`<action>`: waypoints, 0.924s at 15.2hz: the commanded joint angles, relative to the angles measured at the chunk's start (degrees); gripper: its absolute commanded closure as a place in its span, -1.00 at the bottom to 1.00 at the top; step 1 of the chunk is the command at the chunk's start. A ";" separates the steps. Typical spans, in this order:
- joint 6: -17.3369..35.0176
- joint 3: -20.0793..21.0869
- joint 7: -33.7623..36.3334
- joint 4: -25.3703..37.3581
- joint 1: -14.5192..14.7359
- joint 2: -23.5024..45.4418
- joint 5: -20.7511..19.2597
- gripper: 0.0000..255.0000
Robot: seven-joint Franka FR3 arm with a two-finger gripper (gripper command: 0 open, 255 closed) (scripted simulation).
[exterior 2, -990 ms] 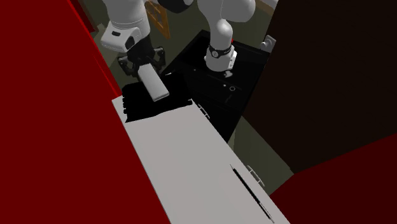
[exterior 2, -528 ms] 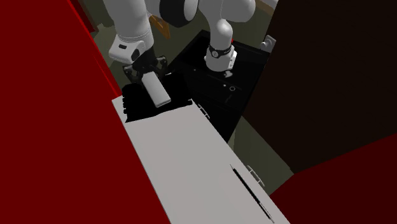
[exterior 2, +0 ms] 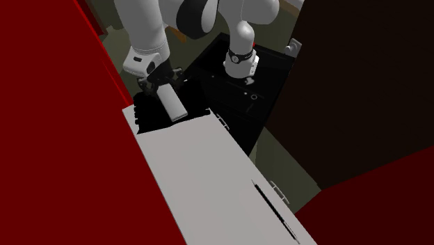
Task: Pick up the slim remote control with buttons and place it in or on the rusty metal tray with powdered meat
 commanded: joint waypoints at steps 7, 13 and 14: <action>0.04 0.00 0.00 0.01 0.01 0.02 0.01 -1.00; -7.77 0.53 0.51 4.02 -0.03 -3.83 -0.51 -1.00; -7.77 0.53 0.51 4.02 -0.03 -3.83 -0.51 -1.00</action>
